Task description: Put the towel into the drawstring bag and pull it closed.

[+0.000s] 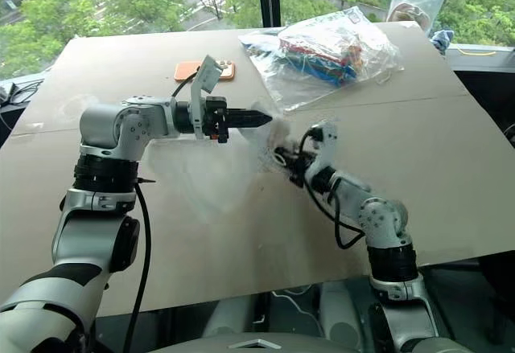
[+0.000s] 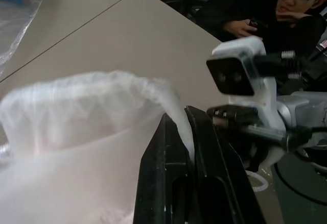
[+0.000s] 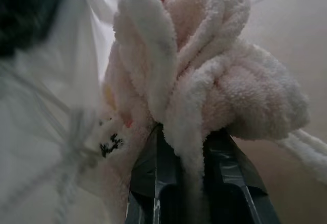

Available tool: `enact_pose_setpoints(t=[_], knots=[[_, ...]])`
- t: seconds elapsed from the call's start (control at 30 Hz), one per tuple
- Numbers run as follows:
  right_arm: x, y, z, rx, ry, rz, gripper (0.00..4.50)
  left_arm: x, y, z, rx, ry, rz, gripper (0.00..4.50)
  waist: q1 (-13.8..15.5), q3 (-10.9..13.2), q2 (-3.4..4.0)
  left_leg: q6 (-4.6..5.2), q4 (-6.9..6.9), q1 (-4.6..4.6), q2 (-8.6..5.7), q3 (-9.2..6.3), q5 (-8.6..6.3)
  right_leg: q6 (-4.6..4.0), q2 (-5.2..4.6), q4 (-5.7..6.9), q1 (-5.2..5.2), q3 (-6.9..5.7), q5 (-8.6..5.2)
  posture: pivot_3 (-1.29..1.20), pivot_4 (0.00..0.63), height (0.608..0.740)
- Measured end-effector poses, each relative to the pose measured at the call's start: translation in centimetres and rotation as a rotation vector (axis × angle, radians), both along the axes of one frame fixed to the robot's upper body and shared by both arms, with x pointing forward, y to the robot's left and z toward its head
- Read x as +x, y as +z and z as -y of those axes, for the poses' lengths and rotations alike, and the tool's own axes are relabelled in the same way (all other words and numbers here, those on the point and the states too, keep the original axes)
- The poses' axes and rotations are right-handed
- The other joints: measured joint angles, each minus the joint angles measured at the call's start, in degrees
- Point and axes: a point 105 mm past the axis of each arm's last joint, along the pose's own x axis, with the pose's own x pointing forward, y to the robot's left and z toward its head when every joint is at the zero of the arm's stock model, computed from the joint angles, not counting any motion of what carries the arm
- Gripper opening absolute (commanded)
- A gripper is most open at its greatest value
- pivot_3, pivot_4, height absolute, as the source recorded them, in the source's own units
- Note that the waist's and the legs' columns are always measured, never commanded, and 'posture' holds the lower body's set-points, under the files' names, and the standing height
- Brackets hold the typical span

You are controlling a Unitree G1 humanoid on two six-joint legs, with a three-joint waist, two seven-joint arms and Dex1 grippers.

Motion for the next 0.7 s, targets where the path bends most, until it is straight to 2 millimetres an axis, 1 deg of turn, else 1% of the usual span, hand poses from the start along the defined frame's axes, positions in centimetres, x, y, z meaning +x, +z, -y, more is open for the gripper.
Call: enact_pose_setpoints(t=[0.07,0.1,0.17,0.27,0.4,0.5,0.6,0.7], knots=[[-0.2,-1.1,1.0,-0.085,0.005,0.014,0.03,0.1,0.1,-0.6,0.02,0.009,0.021,0.0,0.0,0.0,0.0,0.0,0.03,0.0,-0.02,0.02,0.0,0.01,-0.02,-0.01,0.0,0.02,0.0,0.0,0.15,0.74],[-0.3,-1.1,1.3,-0.098,0.008,0.026,0.03,0.1,0.2,-0.7,0.023,0.008,0.031,0.0,0.0,0.0,-0.01,0.0,0.03,0.0,-0.01,0.02,0.0,0.01,-0.01,-0.01,0.01,0.03,0.0,0.0,0.15,0.74],[-0.6,-0.7,1.9,-0.119,0.018,0.057,0.03,0.1,0.3,-0.7,0.039,-0.009,0.063,0.0,0.2,0.0,-0.02,0.0,0.03,0.0,0.0,-0.03,0.0,0.0,-0.01,-0.01,0.02,-0.02,0.0,0.0,0.15,0.74],[-1.1,-0.2,3.0,-0.1,0.001,0.067,0.03,0.1,-0.1,-0.5,0.077,-0.041,0.093,0.0,0.6,0.0,-0.02,0.0,0.03,-0.01,0.0,-0.03,0.0,0.0,0.0,-0.01,0.02,-0.03,0.0,0.0,0.15,0.74],[-0.7,1.9,4.9,-0.028,-0.078,0.111,0.03,-0.3,-0.2,-0.1,0.114,-0.109,0.12,0.0,0.8,0.0,-0.02,0.01,0.06,-0.01,0.0,0.01,-0.01,0.01,0.0,-0.02,0.02,-0.01,0.0,0.0,0.15,0.74],[-0.6,3.1,5.8,-0.005,-0.113,0.146,0.03,-0.2,-0.1,0.3,0.181,-0.159,0.205,0.0,0.8,0.0,-0.02,0.01,0.04,0.0,0.01,0.0,-0.01,0.0,0.01,-0.02,0.02,-0.02,0.0,0.0,0.15,0.74],[-1.0,3.2,6.6,-0.04,-0.117,0.155,0.03,0.3,0.0,0.4,0.237,-0.19,0.287,0.0,0.8,0.0,-0.02,0.01,0.05,-0.02,0.01,0.01,0.0,0.0,0.01,-0.03,0.01,-0.02,0.0,0.0,0.15,0.74],[-1.5,2.9,7.5,-0.095,-0.112,0.15,0.03,1.1,1.3,0.9,0.254,-0.205,0.359,0.0,0.9,0.0,-0.04,0.02,0.07,-0.05,0.0,0.02,-0.01,0.01,0.0,-0.06,0.02,-0.01,0.0,0.0,0.15,0.74]])
